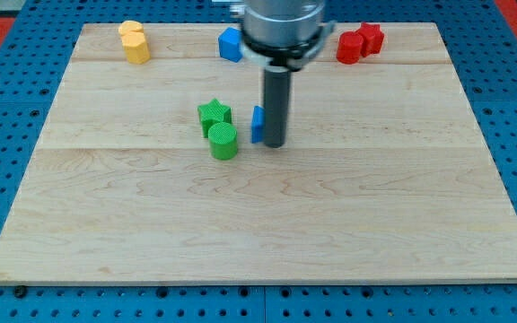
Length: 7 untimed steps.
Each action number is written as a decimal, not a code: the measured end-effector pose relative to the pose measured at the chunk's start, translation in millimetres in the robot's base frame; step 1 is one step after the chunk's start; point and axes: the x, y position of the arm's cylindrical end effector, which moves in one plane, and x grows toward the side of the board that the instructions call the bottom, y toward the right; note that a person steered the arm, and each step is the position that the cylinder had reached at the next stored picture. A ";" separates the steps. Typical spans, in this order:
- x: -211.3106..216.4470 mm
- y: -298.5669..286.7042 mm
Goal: Move the blue triangle to the top center of the board
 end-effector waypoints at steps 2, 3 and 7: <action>-24.7 22.1; -43.9 60.7; -58.7 -27.9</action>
